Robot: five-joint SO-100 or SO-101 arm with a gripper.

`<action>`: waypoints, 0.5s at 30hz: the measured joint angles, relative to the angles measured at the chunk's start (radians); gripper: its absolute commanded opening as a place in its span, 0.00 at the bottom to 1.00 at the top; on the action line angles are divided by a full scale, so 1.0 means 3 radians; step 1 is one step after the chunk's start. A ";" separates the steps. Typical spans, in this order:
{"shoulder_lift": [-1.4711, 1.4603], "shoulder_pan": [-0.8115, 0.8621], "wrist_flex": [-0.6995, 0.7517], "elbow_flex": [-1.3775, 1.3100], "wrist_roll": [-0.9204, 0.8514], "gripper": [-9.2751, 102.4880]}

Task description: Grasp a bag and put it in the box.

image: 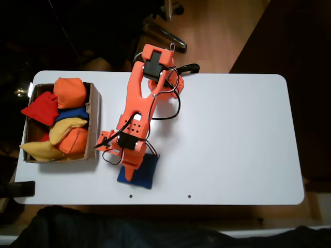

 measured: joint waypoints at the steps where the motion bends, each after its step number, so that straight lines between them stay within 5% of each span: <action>1: -0.0031 -0.0010 0.0036 -0.0031 0.0020 0.80; 15: -0.0414 -0.0051 0.0312 -0.0399 0.0148 0.81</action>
